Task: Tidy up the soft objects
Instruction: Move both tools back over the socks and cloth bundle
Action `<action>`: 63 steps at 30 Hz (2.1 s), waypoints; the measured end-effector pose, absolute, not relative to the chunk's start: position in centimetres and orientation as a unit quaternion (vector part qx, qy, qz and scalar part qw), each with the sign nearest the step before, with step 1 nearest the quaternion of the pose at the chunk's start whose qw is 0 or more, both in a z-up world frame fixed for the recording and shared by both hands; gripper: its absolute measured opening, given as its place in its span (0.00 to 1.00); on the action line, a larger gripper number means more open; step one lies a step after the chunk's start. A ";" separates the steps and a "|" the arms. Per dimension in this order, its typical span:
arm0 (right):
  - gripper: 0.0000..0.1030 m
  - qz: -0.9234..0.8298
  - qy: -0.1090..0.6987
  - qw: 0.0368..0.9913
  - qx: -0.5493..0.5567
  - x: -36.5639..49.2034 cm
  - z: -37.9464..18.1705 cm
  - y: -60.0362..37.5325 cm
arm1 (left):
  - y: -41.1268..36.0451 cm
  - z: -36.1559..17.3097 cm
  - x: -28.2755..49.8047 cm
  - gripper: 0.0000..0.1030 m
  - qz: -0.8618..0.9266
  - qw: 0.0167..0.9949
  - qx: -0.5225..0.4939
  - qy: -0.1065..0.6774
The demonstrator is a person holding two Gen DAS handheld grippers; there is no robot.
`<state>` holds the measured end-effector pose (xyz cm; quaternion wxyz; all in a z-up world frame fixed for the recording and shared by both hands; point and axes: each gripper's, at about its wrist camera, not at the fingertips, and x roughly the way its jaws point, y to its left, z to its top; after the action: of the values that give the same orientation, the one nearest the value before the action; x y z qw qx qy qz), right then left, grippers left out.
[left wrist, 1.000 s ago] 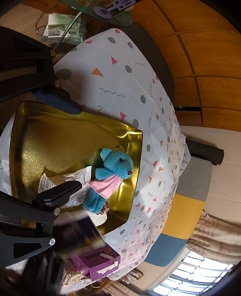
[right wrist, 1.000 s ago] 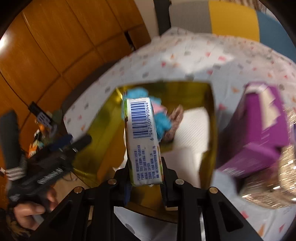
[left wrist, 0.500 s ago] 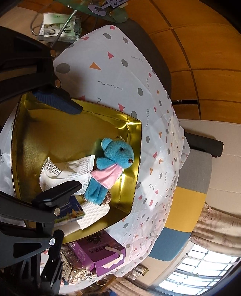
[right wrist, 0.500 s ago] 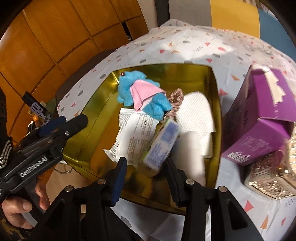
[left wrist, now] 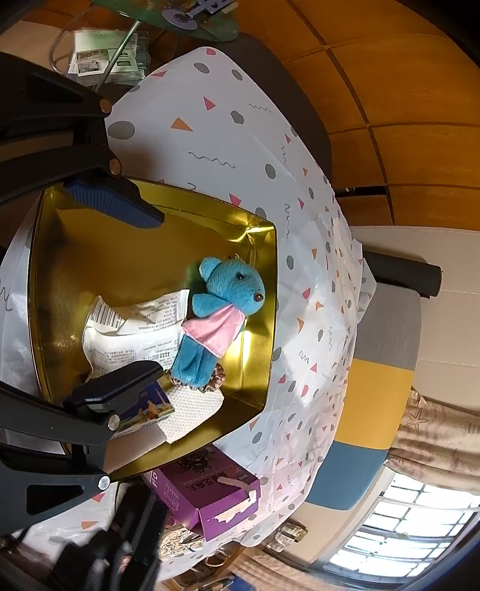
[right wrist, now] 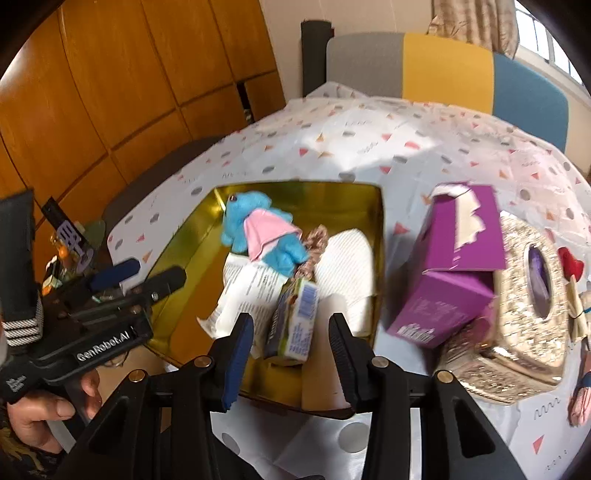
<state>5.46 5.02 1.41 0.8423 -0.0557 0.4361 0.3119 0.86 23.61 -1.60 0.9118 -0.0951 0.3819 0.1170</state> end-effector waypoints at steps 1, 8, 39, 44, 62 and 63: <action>0.41 0.310 0.432 0.845 -0.054 5.5 1.7 4.7 | 23.5 -1.6 0.9 0.72 0.116 0.912 -0.094 0.382; 0.41 0.291 0.406 0.866 -0.028 6.1 3.6 1.8 | 22.4 -1.6 1.1 0.72 0.107 0.912 -0.082 0.387; 0.41 0.057 0.349 0.935 0.035 10.7 5.8 -19.1 | 17.5 -0.1 1.5 0.73 0.067 0.921 -0.026 0.382; 0.41 -0.038 0.343 0.937 0.054 12.4 4.5 -25.2 | 16.5 0.4 1.7 0.73 0.061 0.923 -0.013 0.380; 0.42 -0.170 0.367 0.882 0.242 12.5 -0.9 -38.0 | 10.4 5.0 2.9 0.72 0.002 0.940 0.046 0.338; 0.42 -0.169 0.369 0.879 0.250 12.5 -1.0 -38.1 | 10.1 5.3 3.0 0.72 -0.003 0.941 0.048 0.334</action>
<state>12.50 -38.14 -1.00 0.8794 0.2496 0.3686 -0.1688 3.05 10.05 5.28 0.9413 0.0479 0.3340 -0.0026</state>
